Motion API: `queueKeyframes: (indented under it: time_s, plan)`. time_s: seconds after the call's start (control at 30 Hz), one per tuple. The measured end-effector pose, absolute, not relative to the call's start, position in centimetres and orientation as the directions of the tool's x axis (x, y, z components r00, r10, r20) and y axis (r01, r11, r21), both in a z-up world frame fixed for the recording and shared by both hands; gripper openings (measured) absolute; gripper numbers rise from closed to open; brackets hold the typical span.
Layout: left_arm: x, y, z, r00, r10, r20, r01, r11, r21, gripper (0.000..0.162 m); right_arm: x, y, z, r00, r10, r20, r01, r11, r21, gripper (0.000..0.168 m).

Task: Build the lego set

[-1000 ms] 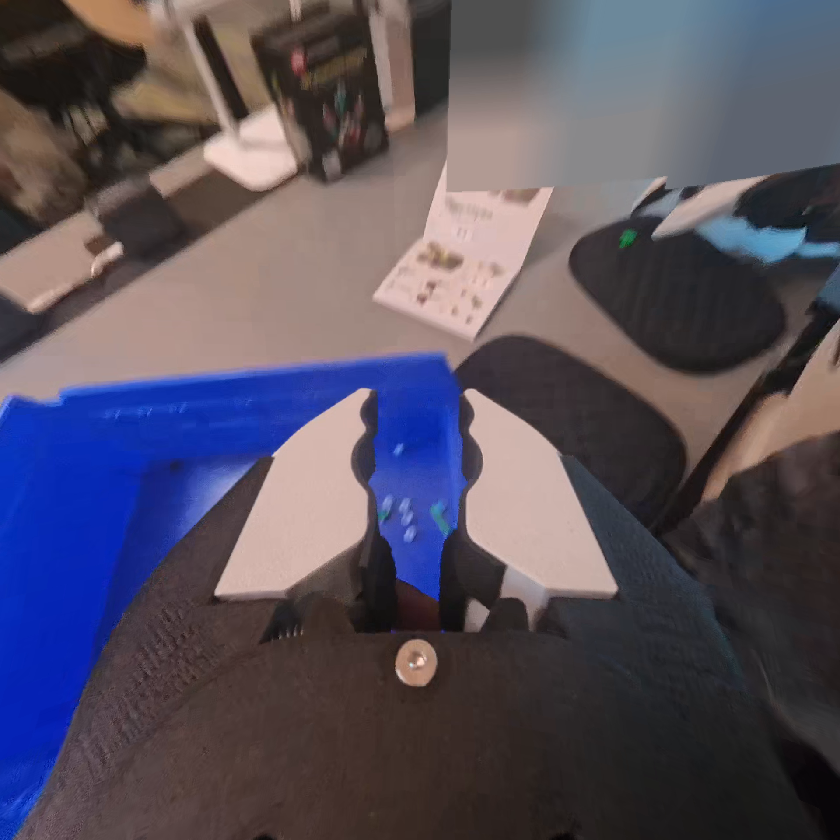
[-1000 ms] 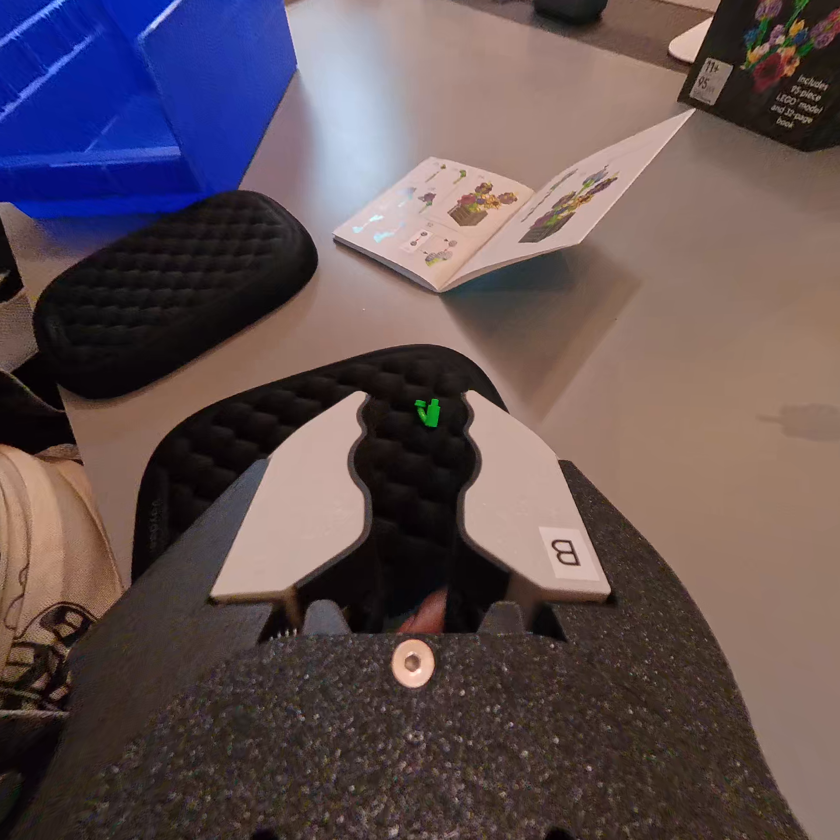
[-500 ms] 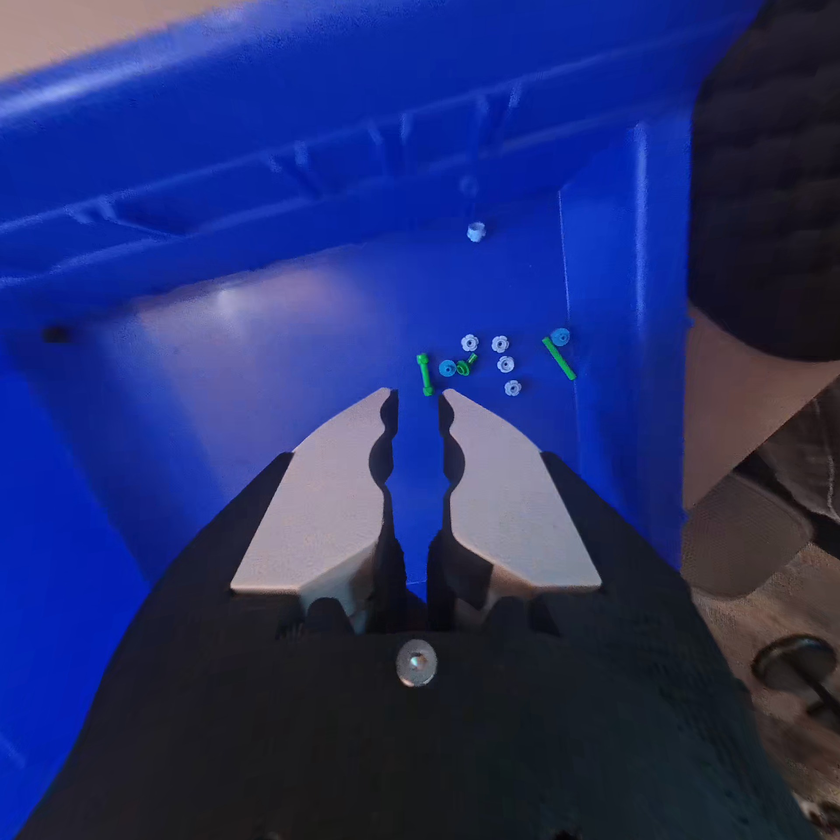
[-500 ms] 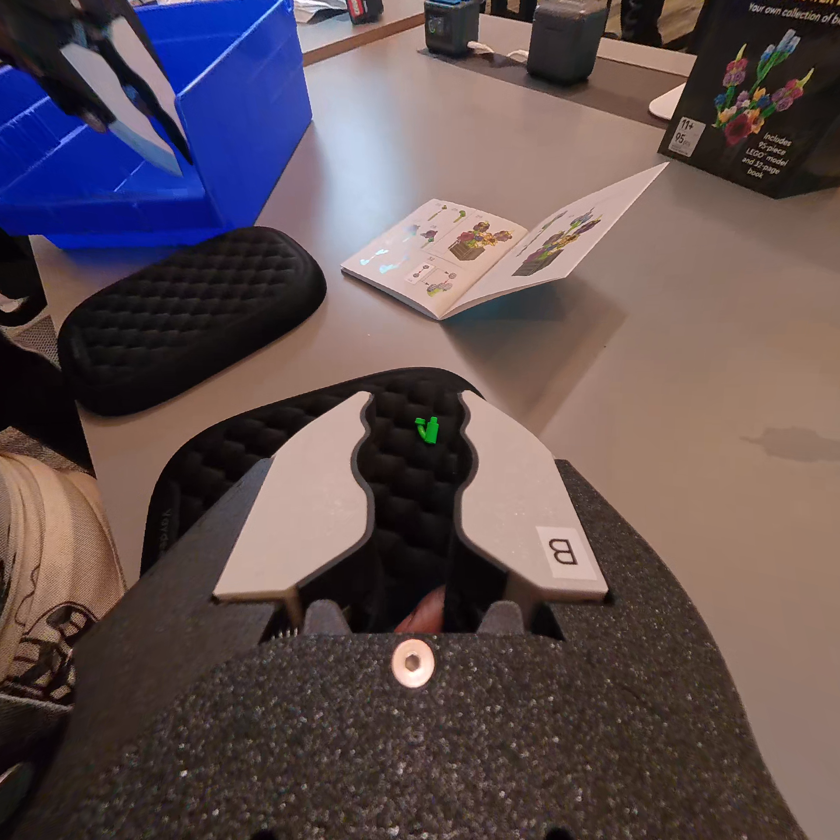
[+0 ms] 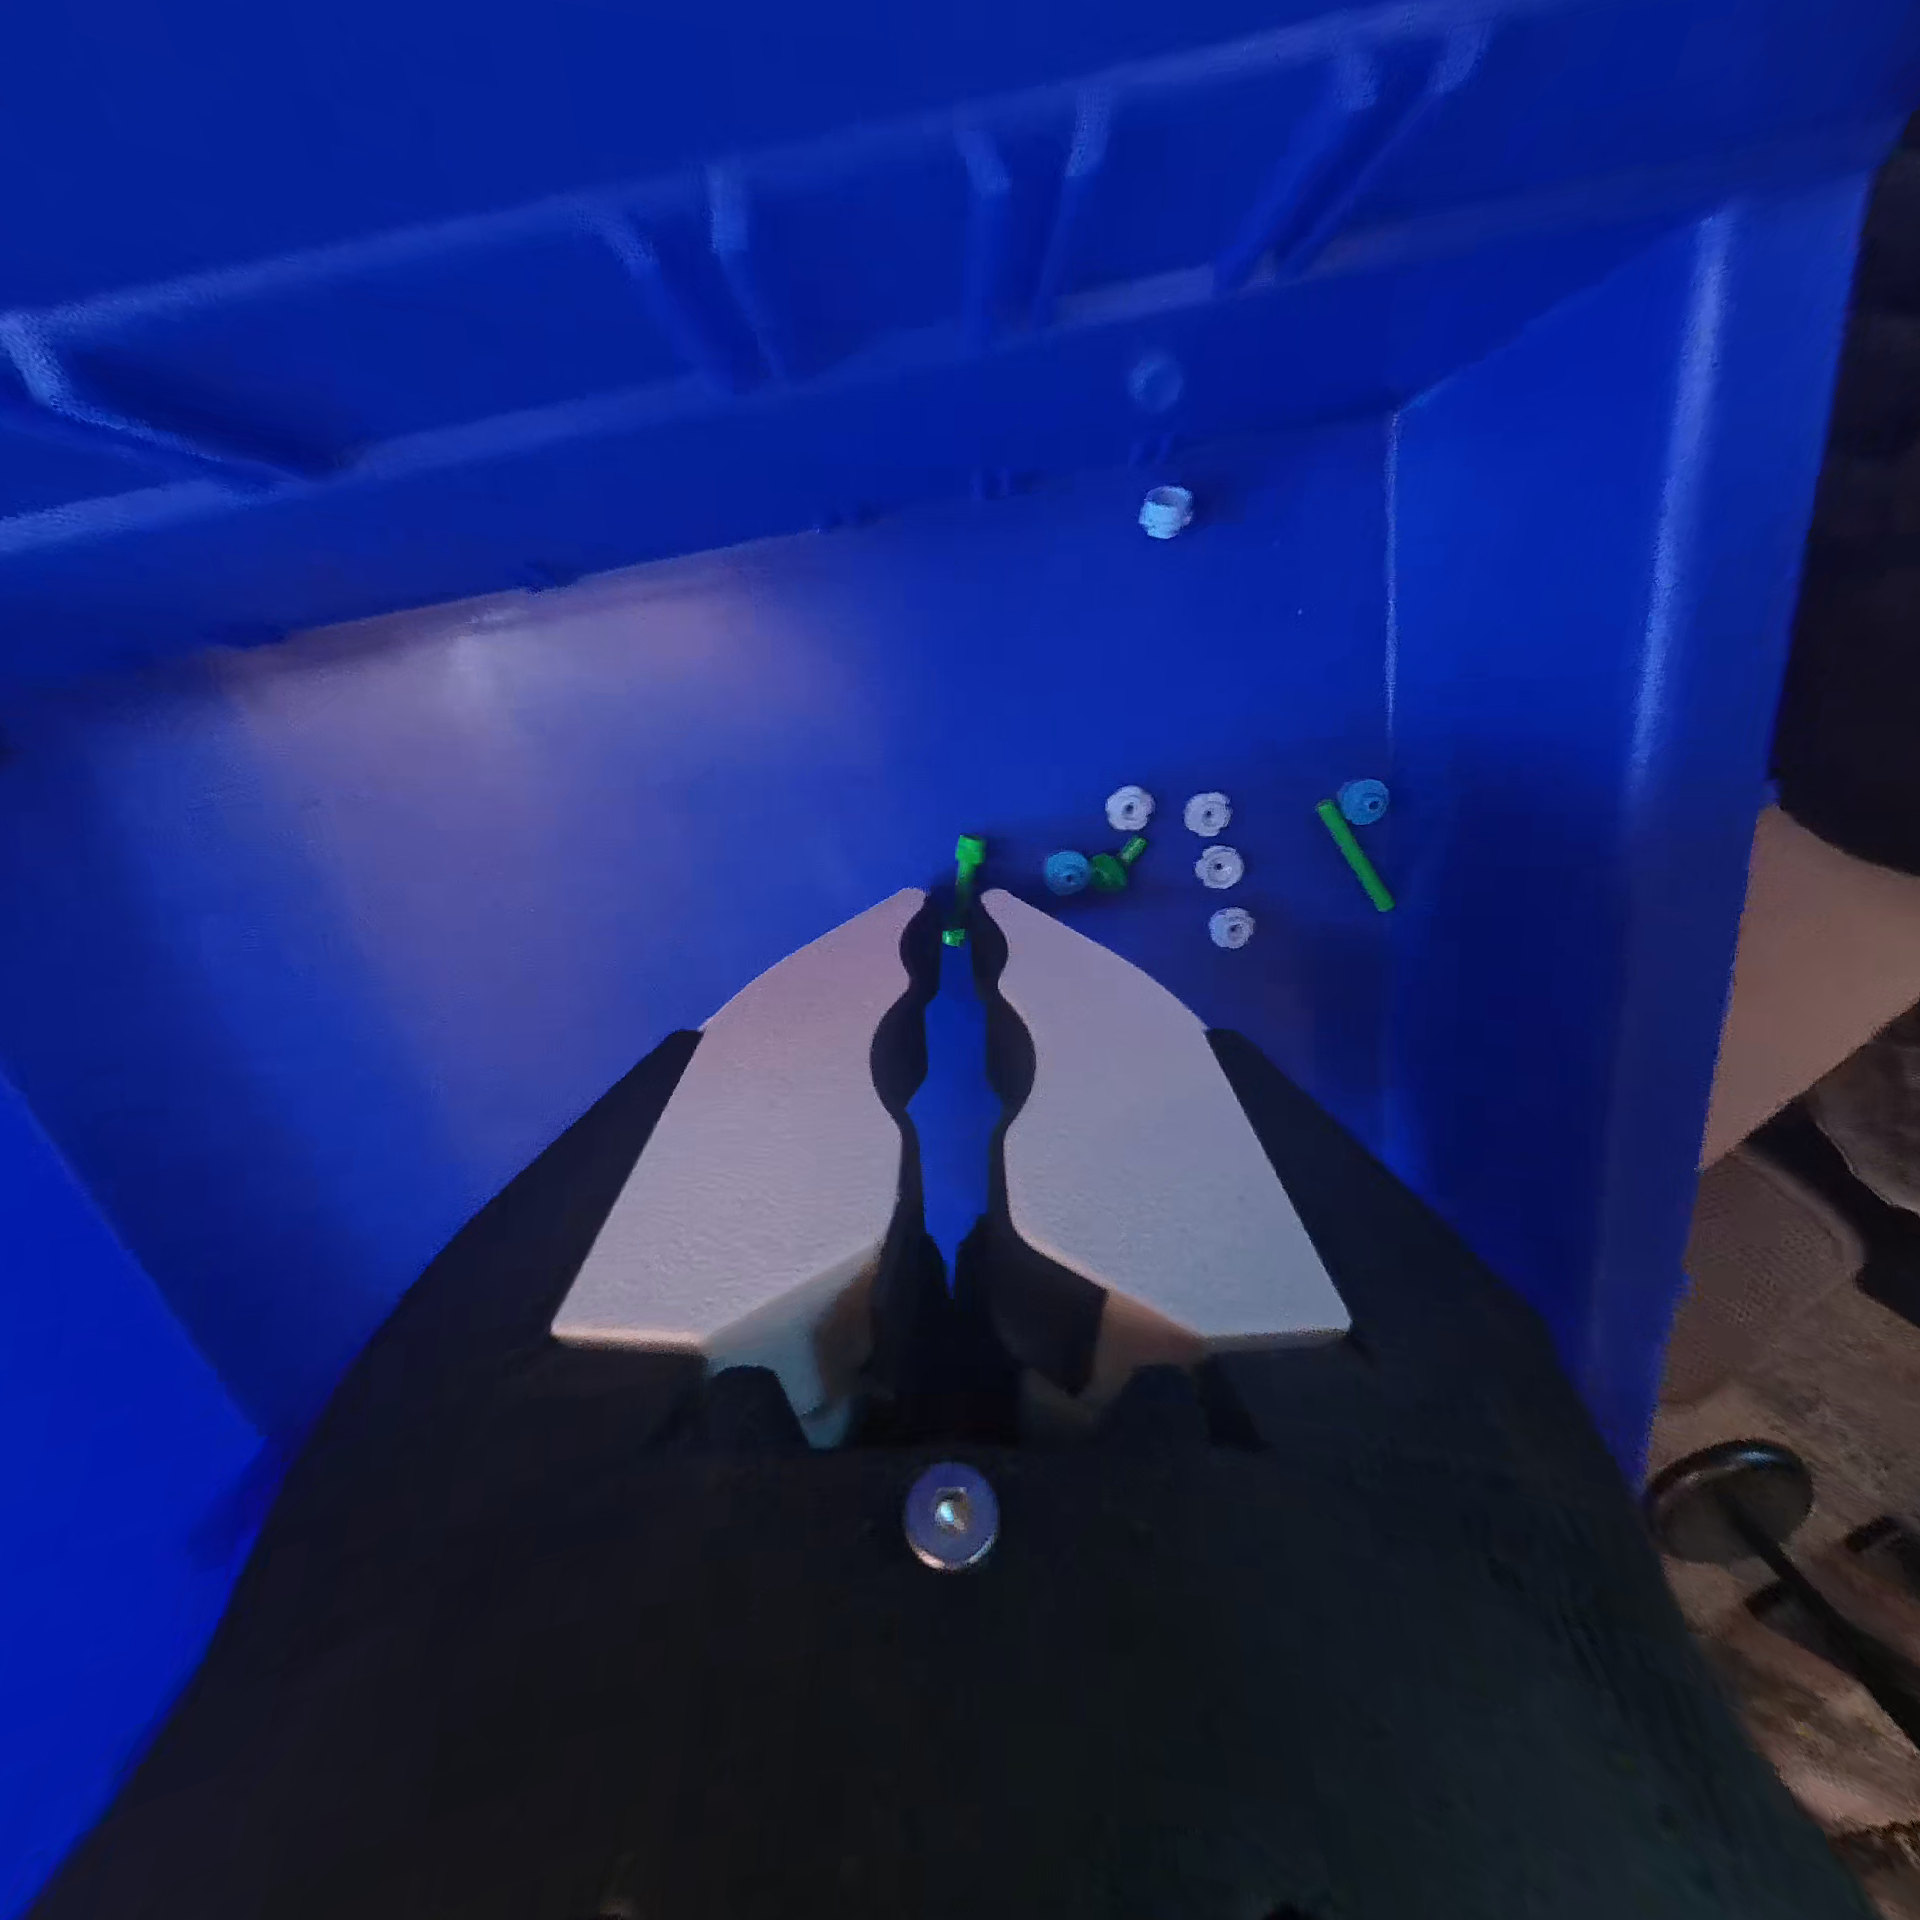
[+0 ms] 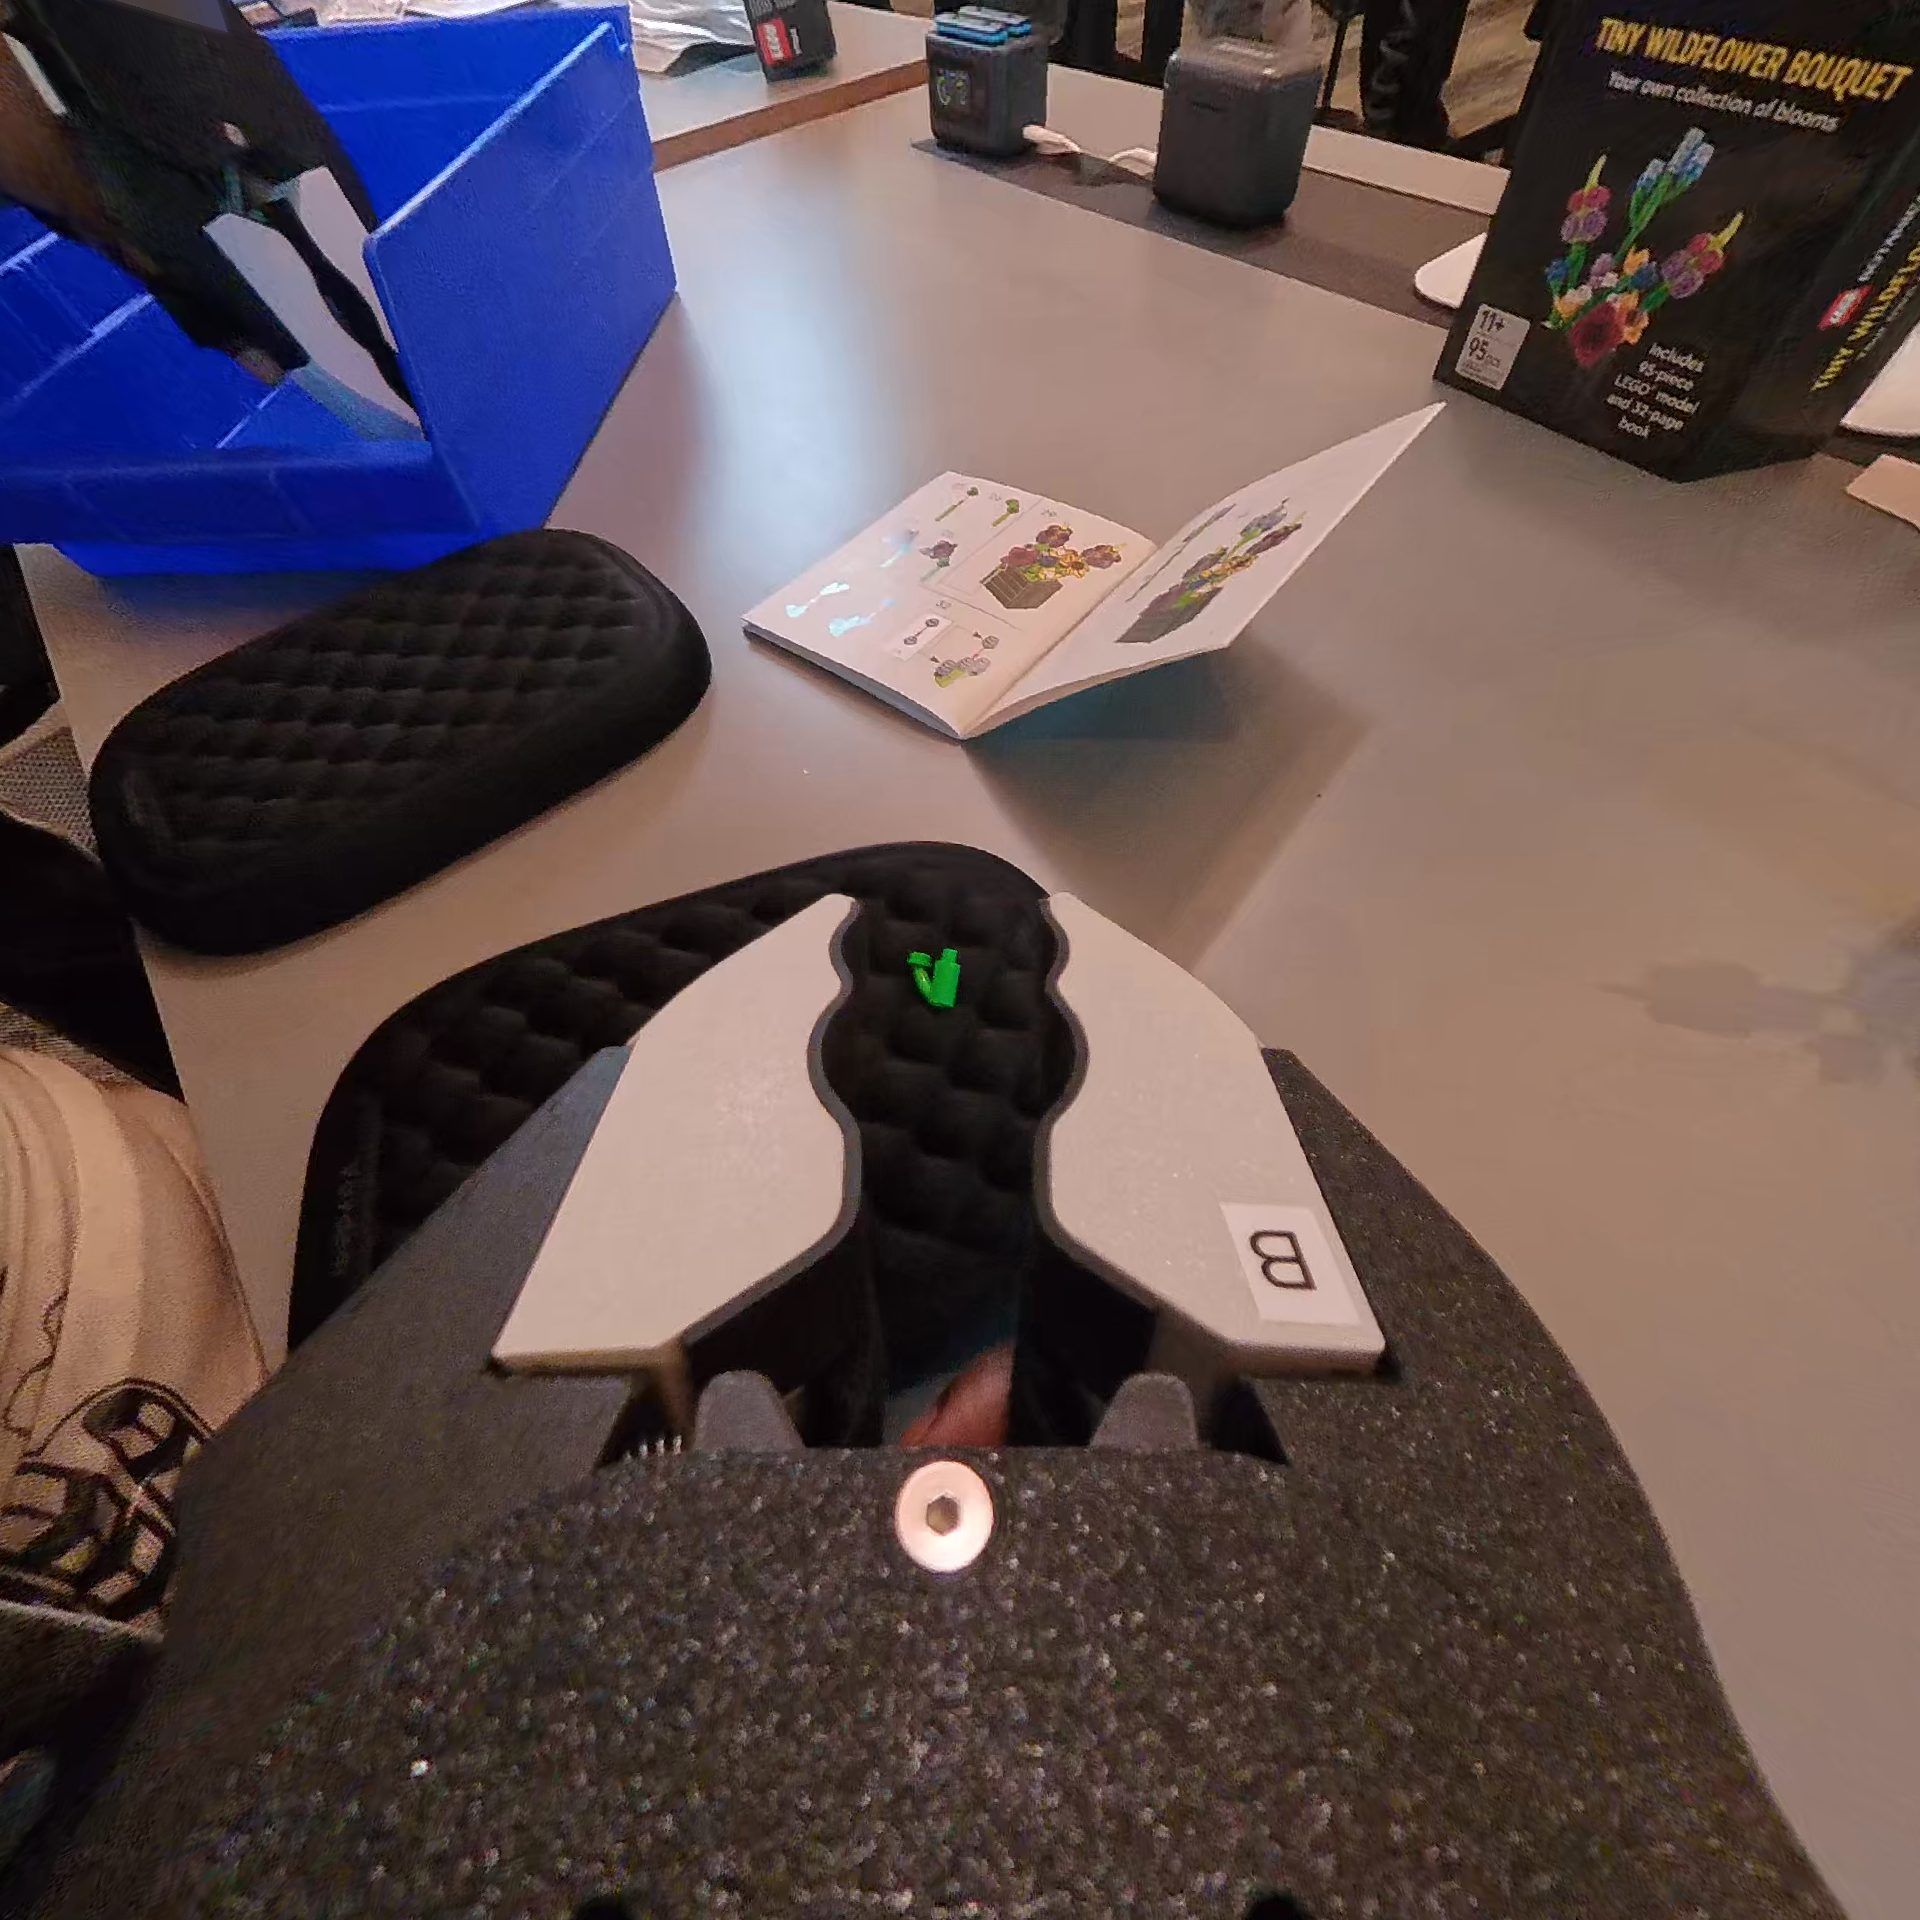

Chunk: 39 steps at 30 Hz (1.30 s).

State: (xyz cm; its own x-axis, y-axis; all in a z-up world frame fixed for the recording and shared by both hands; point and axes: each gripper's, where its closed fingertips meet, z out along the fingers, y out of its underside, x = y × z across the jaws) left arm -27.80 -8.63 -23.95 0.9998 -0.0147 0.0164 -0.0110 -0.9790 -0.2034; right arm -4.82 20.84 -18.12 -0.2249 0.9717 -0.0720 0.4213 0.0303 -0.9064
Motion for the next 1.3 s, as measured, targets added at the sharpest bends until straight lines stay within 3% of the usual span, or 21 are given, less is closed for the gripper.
queueKeyframes:
  time_s: [0.07, 0.2, 0.27, 0.9, 1.13, 1.3]
  plan:
    - [-28.9, -8.9, -23.7, 0.998, 0.019, -0.054, 0.008, -0.98, -0.198, 0.006, -5.1, 20.4, -17.9, -0.243, 0.967, -0.077, 0.414, 0.031, -0.91, 0.03]
    - [-28.6, -6.8, -20.6, 0.994, 0.06, -0.089, 0.021, -0.922, -0.387, 0.006, -5.7, 19.5, -16.9, -0.281, 0.957, -0.069, 0.379, 0.044, -0.925, 0.026]
    - [-28.2, -6.5, -19.6, 0.993, 0.066, -0.097, 0.019, -0.905, -0.426, 0.005, -6.0, 19.1, -16.7, -0.296, 0.953, -0.066, 0.372, 0.051, -0.927, 0.026]
    - [-27.5, -7.0, -20.9, 0.996, 0.036, -0.077, 0.005, -0.931, -0.364, 0.006, -5.8, 19.0, -17.0, -0.291, 0.955, -0.054, 0.388, 0.066, -0.919, 0.023]
    - [-28.1, -8.6, -23.5, 0.997, 0.059, -0.047, 0.048, -0.977, -0.208, 0.006, -5.8, 19.1, -17.3, -0.291, 0.955, -0.055, 0.397, 0.068, -0.915, 0.023]
    - [-28.1, -8.6, -24.0, 0.997, 0.08, -0.006, 0.077, -0.978, -0.191, 0.006, -5.7, 19.3, -17.3, -0.284, 0.957, -0.054, 0.398, 0.067, -0.915, 0.023]
